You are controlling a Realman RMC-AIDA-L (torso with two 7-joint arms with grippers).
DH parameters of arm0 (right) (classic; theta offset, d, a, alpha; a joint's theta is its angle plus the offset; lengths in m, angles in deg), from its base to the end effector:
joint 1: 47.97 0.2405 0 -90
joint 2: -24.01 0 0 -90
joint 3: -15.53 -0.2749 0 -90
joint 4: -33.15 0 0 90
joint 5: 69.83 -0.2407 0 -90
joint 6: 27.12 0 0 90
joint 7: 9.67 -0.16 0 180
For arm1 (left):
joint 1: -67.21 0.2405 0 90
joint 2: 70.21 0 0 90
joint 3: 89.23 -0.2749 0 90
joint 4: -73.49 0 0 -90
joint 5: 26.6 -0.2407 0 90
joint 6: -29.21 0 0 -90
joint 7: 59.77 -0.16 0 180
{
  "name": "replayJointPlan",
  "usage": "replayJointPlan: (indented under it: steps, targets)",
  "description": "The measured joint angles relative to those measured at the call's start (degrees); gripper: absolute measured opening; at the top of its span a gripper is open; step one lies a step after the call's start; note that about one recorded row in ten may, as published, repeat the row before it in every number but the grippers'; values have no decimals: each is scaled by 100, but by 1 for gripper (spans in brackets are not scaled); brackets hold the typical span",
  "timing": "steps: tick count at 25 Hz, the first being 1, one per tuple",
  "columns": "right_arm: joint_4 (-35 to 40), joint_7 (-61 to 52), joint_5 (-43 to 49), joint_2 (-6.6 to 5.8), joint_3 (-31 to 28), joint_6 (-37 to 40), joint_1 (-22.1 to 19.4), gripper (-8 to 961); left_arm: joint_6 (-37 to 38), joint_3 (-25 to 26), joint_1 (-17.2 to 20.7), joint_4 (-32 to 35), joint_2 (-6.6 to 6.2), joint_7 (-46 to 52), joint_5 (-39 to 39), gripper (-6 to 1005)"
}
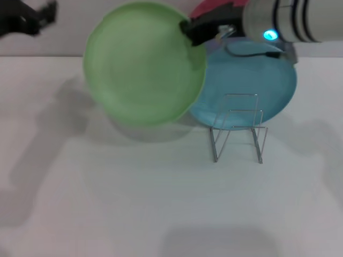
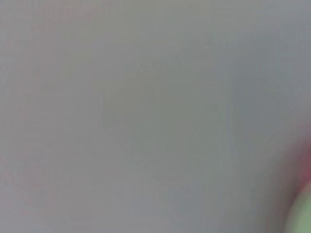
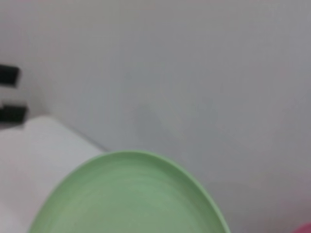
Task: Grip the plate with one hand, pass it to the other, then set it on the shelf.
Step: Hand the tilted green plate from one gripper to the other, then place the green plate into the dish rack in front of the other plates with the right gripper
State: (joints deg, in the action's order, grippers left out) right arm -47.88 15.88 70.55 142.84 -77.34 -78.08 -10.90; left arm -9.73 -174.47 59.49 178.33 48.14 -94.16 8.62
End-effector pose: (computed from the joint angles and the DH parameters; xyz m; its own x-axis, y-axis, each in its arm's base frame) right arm 0.0748 0.4650 -0.0185 0.8714 -0.3453 -0.3484 -0.4895 -0.6581 -0.5721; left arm -0.1641 0.4032 0.0931 0.9032 0.1704 0.3940 0.4292 -0.3558 -0.8302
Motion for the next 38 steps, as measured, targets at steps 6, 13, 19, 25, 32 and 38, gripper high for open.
replayJointPlan:
  steps: [6, 13, 19, 25, 32, 38]
  targets:
    - [-1121, 560, -479, 21, -69, 510, -1010, 40, 4982, -1257, 930, -1256, -4, 142, 28, 629]
    - [-1699, 4096, -3791, 26, -21, 1100, -2612, 37, 8729, -2148, 528, -4040, -33, 1306, -66, 629]
    - [-768, 7694, -6716, 36, -204, 557, -3404, 38, 9763, -2349, -116, -5849, -17, 2148, -190, 628]
    - [555, 10324, -8295, 42, -598, -589, -3564, 37, 9928, -2388, -228, -6346, -24, 2631, -193, 628]
    - [1218, 11045, -8425, 59, -1390, -1768, -3545, 37, 9931, -2417, -233, -6542, -18, 2674, -203, 627]
    - [1537, 11920, -8431, 68, -1622, -2168, -3573, 36, 9917, -2530, -268, -6706, -15, 2834, -208, 627]
